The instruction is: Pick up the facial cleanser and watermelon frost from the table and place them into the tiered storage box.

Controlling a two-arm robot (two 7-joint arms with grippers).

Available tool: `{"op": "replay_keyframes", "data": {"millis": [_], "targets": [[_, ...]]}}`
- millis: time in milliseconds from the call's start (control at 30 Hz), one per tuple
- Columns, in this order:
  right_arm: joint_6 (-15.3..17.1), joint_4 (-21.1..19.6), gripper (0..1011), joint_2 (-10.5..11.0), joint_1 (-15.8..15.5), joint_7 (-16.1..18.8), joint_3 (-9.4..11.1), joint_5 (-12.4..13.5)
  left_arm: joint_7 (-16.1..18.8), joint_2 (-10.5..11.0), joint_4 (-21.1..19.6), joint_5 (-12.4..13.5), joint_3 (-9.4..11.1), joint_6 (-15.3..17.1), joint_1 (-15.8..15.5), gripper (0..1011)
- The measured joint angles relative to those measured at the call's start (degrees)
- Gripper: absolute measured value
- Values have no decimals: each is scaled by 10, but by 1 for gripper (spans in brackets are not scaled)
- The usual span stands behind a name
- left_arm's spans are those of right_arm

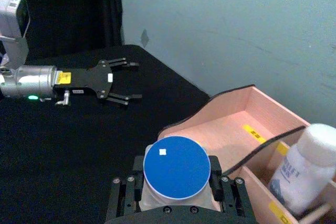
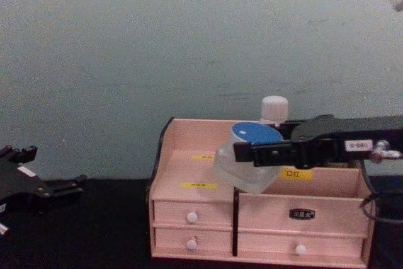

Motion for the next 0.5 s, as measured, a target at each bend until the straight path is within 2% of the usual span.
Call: {"op": "replay_keyframes", "data": {"millis": [500], "targets": [[-6,90,729,-60,61,-7,-33,-31,0,0,0,0,0,0,0,1001]]}}
